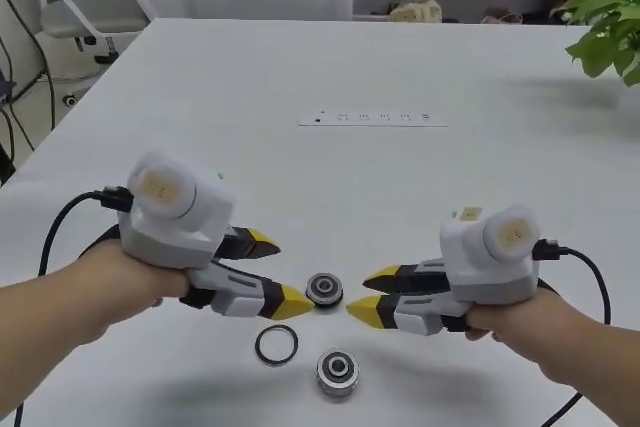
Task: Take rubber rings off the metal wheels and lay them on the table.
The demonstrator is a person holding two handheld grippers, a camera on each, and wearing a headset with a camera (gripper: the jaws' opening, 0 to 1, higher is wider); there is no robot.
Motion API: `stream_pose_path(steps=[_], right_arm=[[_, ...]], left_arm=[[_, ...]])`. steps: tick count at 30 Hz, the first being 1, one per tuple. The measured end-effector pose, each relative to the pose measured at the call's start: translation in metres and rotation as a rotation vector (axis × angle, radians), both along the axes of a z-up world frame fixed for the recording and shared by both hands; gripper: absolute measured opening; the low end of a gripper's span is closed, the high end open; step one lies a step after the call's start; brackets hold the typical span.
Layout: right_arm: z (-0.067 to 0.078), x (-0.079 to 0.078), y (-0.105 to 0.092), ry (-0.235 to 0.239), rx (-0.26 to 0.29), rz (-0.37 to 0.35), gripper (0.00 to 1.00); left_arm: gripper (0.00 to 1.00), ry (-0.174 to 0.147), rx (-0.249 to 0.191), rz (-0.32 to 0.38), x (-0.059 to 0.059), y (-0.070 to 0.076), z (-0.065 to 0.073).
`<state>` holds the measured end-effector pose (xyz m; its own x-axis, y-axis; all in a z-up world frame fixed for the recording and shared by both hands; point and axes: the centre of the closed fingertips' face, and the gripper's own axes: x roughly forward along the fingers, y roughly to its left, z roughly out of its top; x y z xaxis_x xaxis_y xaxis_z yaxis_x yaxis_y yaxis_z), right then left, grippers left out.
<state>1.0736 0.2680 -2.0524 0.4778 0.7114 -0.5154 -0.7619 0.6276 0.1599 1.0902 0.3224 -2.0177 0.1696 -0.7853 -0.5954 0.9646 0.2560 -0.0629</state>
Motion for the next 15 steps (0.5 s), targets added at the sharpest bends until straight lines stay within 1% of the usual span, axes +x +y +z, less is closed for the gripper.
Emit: stream_pose_path(steps=[6, 15], right_arm=[[-0.001, 0.0, 0.0, 0.001, 0.001, -0.002, 0.24], [-0.001, 0.0, 0.0, -0.001, 0.001, -0.003, 0.25]], left_arm=[[0.47, 0.005, 0.013, -0.006, 0.001, -0.003, -0.006], [0.44, 0.016, 0.021, -0.01, 0.001, -0.007, -0.012]])
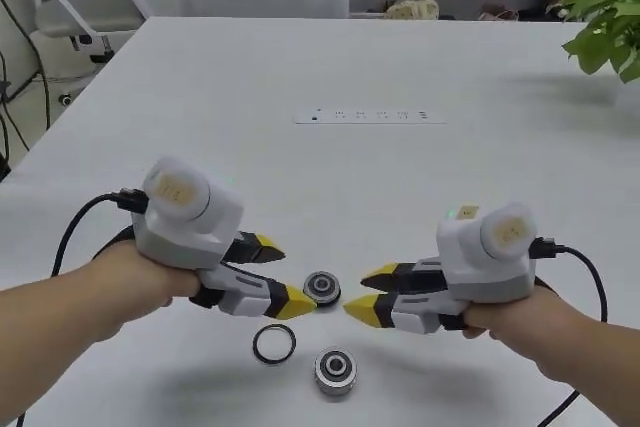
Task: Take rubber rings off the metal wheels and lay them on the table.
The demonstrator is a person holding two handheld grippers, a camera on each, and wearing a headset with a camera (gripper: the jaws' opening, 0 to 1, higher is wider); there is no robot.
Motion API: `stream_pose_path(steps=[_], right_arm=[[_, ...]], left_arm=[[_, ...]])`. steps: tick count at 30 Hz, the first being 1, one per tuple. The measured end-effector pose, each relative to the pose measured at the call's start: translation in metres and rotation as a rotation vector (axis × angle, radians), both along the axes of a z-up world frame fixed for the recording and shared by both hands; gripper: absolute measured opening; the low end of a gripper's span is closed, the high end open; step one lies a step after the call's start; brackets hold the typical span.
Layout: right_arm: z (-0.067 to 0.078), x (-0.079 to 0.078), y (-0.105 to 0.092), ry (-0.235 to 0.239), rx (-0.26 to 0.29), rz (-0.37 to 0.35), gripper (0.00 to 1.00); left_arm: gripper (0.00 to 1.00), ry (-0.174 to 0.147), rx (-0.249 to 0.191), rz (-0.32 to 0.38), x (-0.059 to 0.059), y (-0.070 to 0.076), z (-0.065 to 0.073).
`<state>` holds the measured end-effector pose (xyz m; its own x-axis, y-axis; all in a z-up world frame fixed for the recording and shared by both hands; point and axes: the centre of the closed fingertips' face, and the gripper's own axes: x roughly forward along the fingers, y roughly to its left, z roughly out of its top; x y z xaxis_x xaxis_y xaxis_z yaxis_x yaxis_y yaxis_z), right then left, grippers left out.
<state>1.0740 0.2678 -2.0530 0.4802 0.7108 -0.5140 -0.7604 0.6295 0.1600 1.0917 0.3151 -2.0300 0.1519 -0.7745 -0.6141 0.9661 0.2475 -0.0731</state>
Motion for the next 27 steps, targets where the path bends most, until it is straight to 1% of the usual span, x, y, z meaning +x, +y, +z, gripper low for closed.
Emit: stream_pose_path(steps=[14, 18, 27], right_arm=[[-0.003, 0.0, -0.001, 0.005, -0.001, 0.002, 0.26], [-0.004, 0.0, -0.002, 0.005, -0.004, 0.005, 0.26], [-0.005, 0.0, -0.002, 0.007, -0.004, 0.002, 0.26]], left_arm=[[0.39, 0.011, 0.011, -0.018, 0.002, -0.011, -0.009], [0.36, 0.011, 0.014, -0.024, 0.003, -0.013, -0.011], [0.33, 0.022, 0.022, -0.029, 0.003, -0.018, -0.017]])
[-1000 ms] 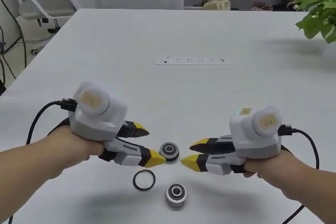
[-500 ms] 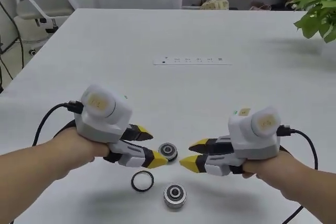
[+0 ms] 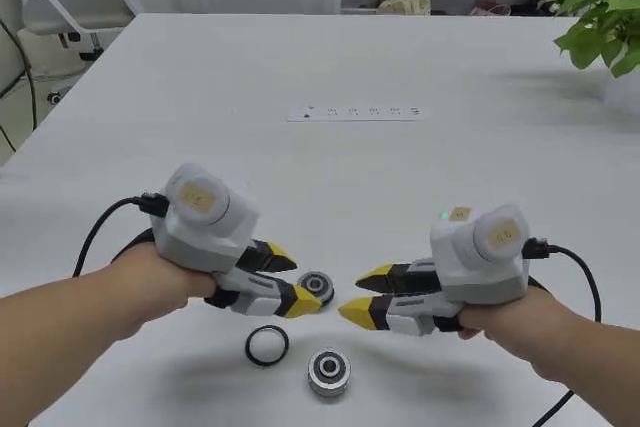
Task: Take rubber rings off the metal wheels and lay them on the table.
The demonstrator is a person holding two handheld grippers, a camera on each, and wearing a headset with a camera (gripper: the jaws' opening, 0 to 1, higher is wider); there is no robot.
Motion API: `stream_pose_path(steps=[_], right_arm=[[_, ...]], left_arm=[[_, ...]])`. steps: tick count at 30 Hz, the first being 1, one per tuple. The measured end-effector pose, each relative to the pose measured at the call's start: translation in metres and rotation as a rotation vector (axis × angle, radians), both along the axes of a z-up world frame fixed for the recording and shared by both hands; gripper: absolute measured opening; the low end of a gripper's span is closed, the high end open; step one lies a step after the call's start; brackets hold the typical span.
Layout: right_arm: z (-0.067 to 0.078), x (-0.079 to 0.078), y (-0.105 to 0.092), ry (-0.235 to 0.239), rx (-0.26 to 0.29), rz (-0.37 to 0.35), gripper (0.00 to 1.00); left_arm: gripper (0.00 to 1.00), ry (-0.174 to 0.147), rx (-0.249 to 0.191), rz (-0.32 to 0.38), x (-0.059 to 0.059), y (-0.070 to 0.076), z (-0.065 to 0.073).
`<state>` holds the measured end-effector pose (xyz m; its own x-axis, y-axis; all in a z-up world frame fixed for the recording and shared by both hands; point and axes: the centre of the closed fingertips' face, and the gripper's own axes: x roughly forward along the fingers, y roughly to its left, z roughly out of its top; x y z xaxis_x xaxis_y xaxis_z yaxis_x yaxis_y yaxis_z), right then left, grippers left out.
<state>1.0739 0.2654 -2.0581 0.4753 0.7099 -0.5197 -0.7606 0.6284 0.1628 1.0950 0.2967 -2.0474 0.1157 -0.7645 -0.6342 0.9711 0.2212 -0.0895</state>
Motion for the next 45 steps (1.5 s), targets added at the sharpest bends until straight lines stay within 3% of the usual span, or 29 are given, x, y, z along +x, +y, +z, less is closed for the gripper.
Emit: stream_pose_path(steps=[25, 33, 40, 43, 45], right_arm=[[-0.005, 0.001, -0.002, 0.007, -0.001, -0.002, 0.26], [-0.004, 0.002, -0.001, 0.005, -0.002, -0.003, 0.25], [-0.003, 0.003, 0.0, 0.002, -0.004, -0.003, 0.25], [-0.003, 0.003, 0.0, 0.001, -0.005, -0.003, 0.25], [-0.003, 0.004, 0.0, 0.002, -0.006, -0.004, 0.25]], left_arm=[[0.21, 0.009, 0.008, -0.011, 0.002, -0.009, -0.009], [0.17, -0.017, 0.013, -0.003, 0.006, -0.009, -0.009], [0.12, -0.06, 0.029, 0.001, 0.009, -0.008, -0.01], [0.12, -0.087, 0.038, -0.013, 0.008, -0.008, -0.01], [0.12, -0.123, 0.053, -0.036, 0.007, -0.008, -0.011]])
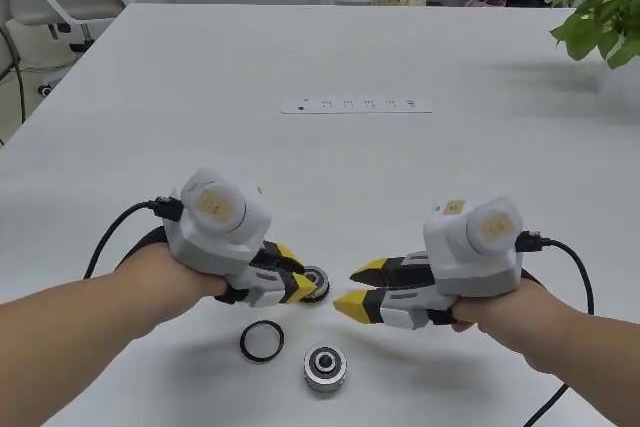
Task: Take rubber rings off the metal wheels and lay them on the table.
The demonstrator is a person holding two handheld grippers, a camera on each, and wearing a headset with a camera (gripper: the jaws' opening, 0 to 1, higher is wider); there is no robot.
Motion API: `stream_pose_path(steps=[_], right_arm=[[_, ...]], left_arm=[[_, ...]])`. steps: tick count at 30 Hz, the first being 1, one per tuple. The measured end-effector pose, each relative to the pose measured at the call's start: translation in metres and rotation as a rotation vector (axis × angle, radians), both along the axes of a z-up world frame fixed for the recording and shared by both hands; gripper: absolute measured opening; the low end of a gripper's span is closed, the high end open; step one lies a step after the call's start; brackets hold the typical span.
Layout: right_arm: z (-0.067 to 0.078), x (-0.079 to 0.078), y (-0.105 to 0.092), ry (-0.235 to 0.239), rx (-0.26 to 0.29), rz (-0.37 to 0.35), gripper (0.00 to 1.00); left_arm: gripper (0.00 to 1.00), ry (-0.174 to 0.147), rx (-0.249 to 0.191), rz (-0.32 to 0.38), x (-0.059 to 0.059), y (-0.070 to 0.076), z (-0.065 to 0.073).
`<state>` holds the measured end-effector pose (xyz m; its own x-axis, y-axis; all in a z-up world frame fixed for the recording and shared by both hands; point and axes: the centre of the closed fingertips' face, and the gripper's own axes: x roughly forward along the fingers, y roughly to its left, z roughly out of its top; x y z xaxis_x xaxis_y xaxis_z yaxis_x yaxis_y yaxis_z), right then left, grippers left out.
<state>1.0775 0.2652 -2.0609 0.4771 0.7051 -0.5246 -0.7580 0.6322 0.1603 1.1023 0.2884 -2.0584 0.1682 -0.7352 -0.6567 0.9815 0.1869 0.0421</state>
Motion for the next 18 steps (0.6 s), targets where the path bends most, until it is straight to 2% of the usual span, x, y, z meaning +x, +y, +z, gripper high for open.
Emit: stream_pose_path(steps=[2, 18], right_arm=[[0.0003, 0.0007, 0.0002, -0.001, 0.0, 0.0, 0.25], [-0.0027, 0.0049, 0.0097, 0.002, -0.012, 0.015, 0.24]], left_arm=[[0.09, 0.013, -0.003, -0.005, -0.0027, -0.0008, 0.0002], [0.08, 0.004, -0.017, 0.009, -0.0004, -0.0001, -0.0001]])
